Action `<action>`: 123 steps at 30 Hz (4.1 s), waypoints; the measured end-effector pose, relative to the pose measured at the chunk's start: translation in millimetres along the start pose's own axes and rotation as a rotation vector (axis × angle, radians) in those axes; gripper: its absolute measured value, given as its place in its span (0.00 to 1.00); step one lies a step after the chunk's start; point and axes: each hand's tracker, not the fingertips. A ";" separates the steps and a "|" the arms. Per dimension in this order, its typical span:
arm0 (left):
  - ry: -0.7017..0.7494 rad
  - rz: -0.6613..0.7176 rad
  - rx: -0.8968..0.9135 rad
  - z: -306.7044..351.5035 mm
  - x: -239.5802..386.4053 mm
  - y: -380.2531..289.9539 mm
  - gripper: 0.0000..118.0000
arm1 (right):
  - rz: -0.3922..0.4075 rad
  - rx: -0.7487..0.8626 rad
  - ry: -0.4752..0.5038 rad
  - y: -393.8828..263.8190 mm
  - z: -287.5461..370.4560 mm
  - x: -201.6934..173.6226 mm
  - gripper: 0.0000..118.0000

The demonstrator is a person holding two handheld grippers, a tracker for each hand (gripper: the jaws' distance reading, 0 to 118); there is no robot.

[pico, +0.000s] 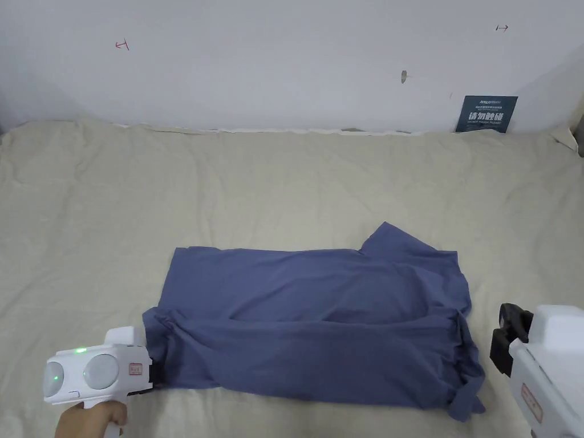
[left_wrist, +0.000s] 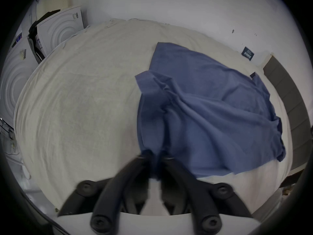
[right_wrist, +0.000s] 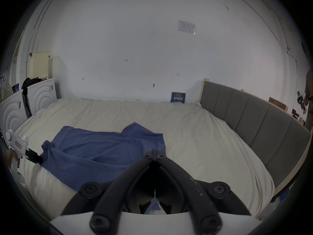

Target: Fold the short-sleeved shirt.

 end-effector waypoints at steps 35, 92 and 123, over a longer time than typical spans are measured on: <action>-0.001 0.107 -0.011 70.2 -35.9 -124.4 0.04 | -0.182 -0.576 0.118 -158.4 -1.1 42.5 0.13; -0.047 -0.038 0.198 -1.6 19.6 118.1 0.15 | 0.031 0.189 -0.002 51.3 -1.9 -22.5 0.01; -0.078 -0.131 0.266 12.9 30.8 101.6 0.03 | -0.052 -0.600 -0.003 -9.1 -282.1 5.2 0.75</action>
